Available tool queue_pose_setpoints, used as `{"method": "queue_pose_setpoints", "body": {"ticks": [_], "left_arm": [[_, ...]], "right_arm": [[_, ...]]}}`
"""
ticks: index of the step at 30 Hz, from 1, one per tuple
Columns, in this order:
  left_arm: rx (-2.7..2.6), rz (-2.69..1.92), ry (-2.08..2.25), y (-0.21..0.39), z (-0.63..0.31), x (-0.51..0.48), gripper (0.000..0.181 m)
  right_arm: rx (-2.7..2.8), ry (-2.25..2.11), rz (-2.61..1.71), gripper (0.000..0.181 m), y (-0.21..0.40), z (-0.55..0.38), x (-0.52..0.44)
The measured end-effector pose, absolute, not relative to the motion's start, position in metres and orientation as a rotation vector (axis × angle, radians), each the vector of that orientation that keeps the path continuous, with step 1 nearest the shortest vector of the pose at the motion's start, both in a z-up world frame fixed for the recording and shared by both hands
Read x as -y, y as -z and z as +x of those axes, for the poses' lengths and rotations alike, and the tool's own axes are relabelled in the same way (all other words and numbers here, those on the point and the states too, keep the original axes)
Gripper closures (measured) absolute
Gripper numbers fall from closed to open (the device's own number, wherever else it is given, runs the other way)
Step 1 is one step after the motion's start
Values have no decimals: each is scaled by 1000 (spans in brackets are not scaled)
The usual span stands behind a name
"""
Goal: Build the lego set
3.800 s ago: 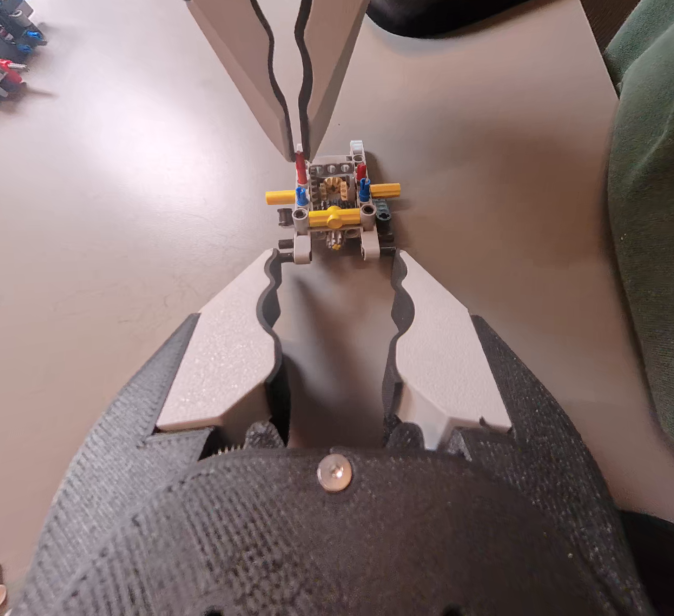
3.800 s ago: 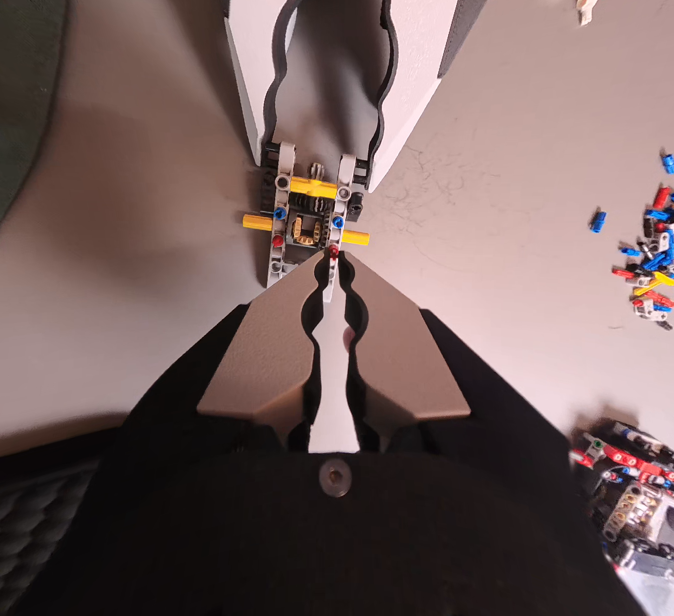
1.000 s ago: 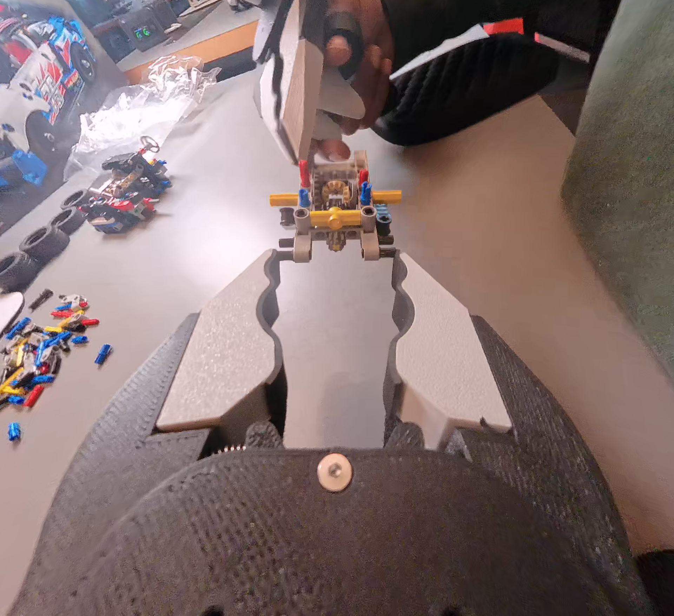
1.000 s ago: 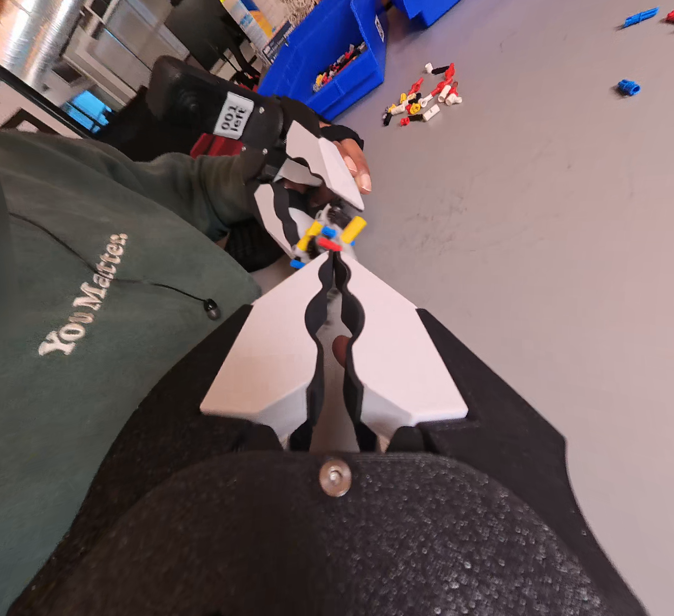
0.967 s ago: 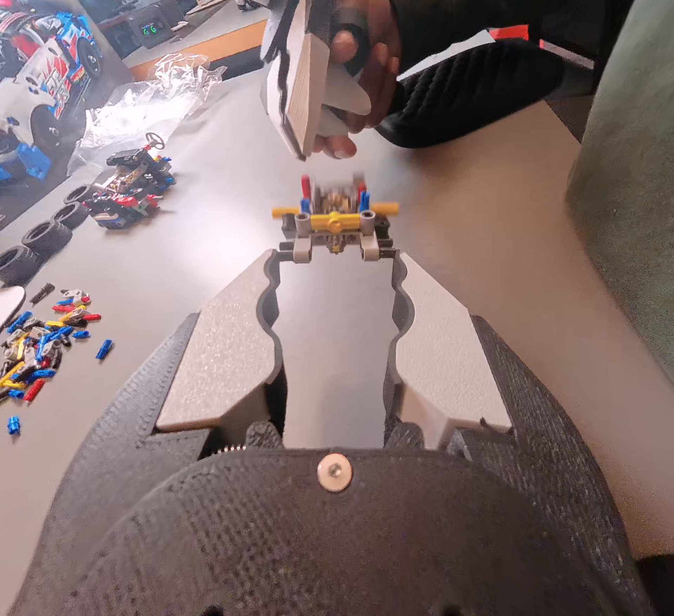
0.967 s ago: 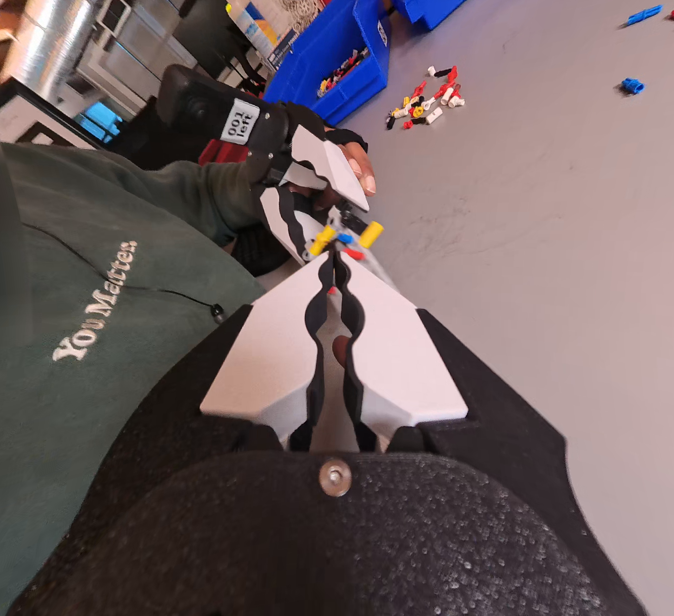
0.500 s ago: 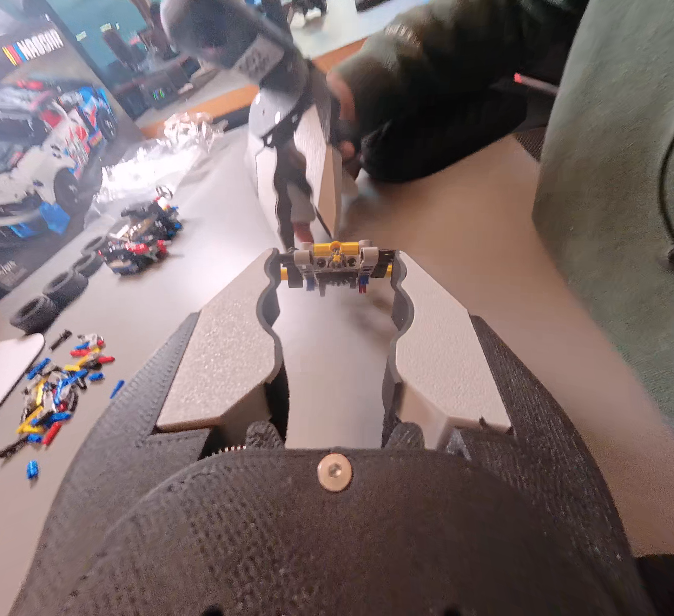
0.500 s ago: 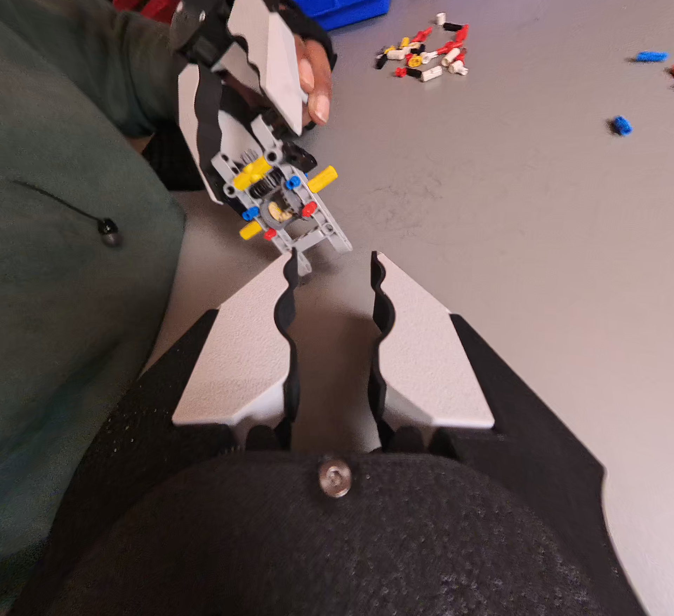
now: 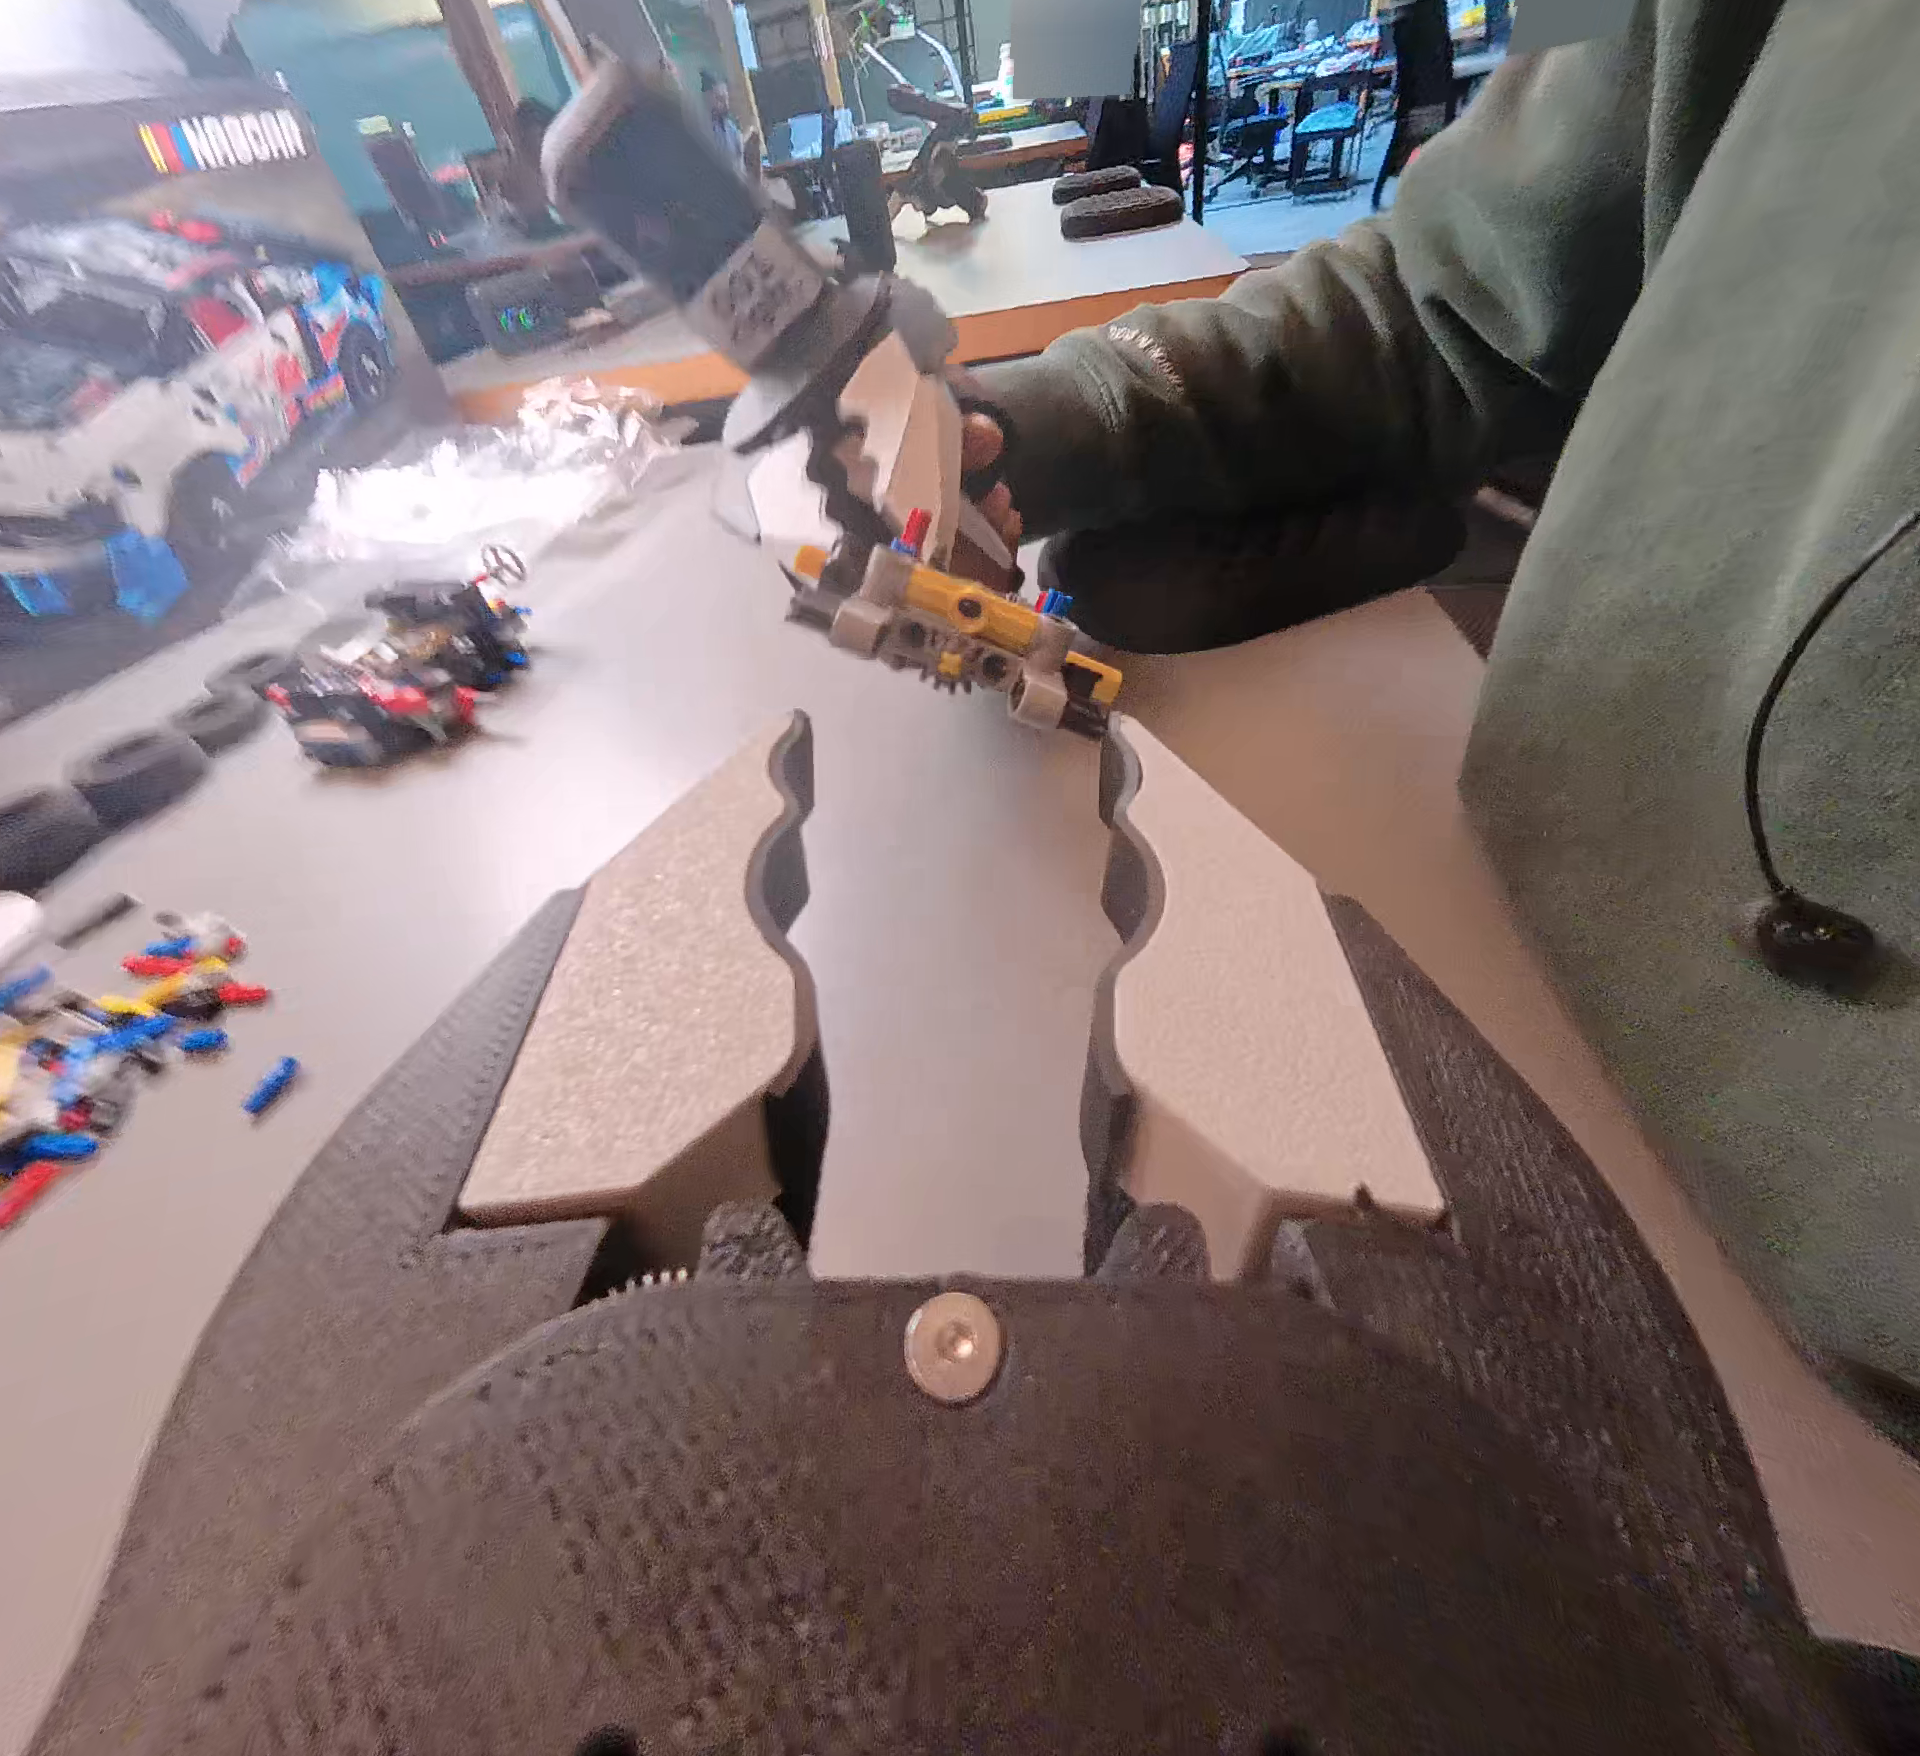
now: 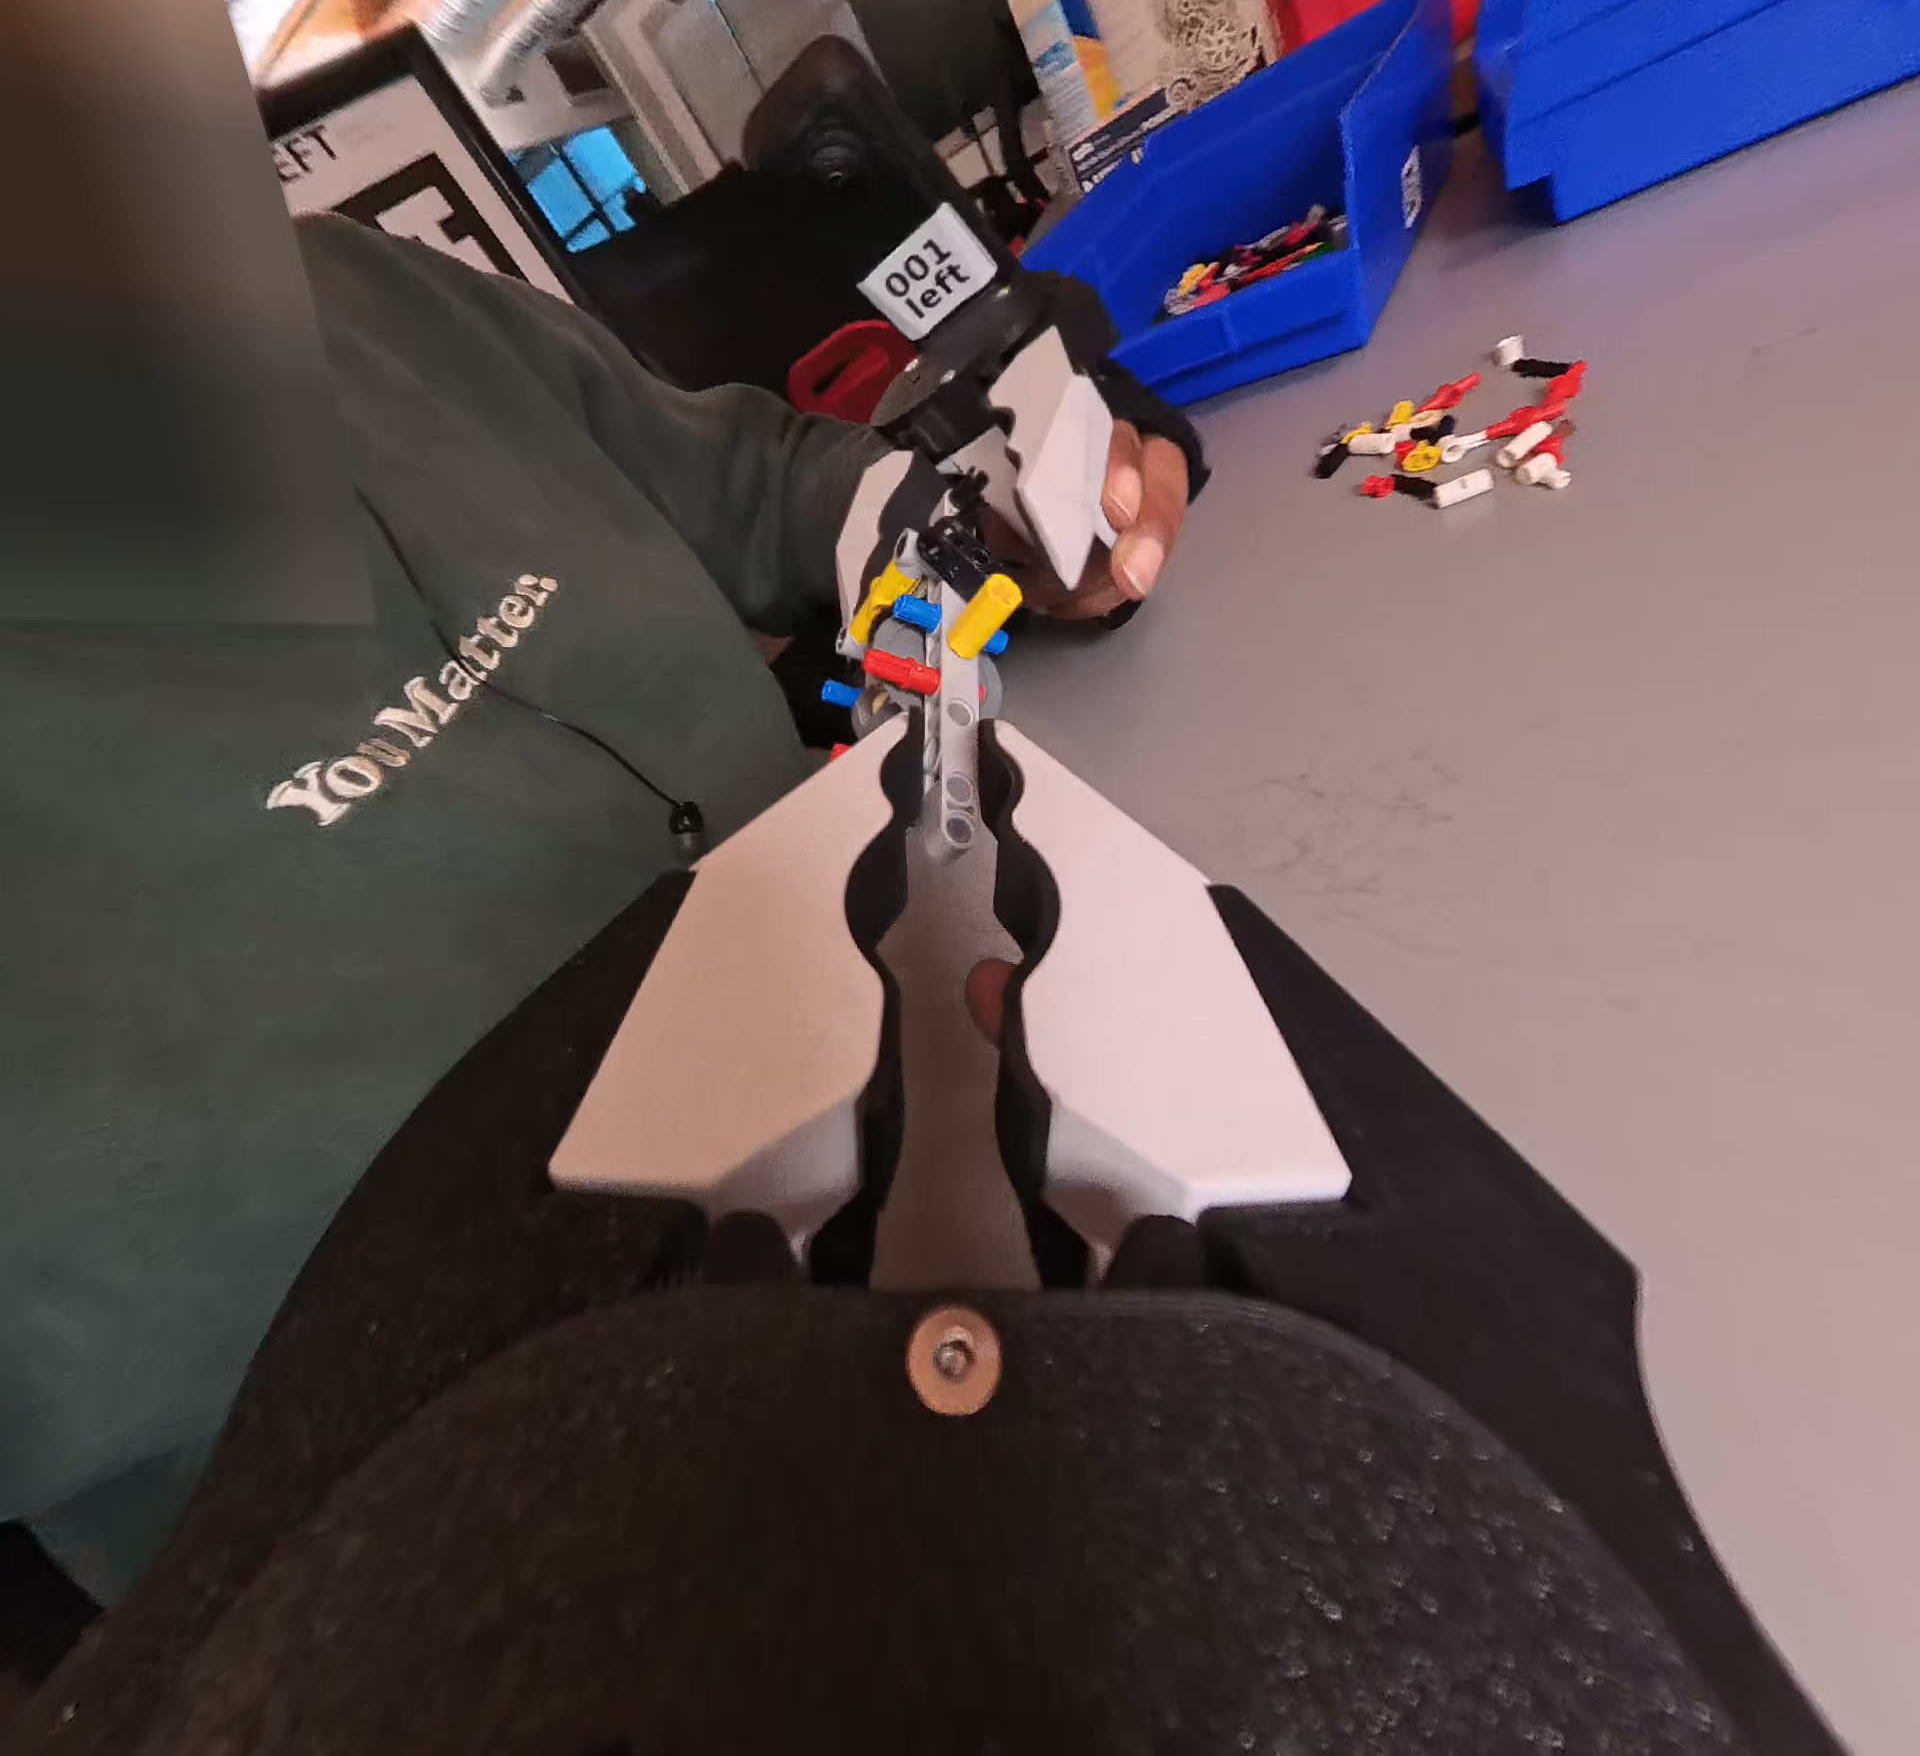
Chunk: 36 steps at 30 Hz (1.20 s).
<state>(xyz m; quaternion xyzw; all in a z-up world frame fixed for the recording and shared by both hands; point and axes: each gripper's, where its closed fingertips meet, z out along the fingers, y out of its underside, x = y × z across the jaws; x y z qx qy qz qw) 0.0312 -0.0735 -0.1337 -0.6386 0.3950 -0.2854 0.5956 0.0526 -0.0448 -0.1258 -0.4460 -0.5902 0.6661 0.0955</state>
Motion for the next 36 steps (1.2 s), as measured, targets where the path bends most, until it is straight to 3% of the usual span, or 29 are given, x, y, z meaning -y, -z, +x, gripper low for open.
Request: {"method": "queue_pose_setpoints", "body": {"ticks": [5,9,15,22,28,36], "left_arm": [[-763,-1588,1056,135,29,75,123],[-652,-1592,1195,127,22,72,133],[-697,-1678,1079,141,26,66,166],[-742,-1631,987,135,25,67,168],[-796,-1613,906,138,27,68,168],[-834,-1583,789,136,27,69,169]], "right_arm": [[1776,-1836,-1300,173,126,51,43],[1813,-1693,-1301,173,133,47,41],[1792,-1619,-1276,174,131,43,39],[1703,-1637,-1226,172,123,40,38],[1755,-1619,-1192,147,127,43,46],[1731,-1619,-1244,154,129,39,48]]}}
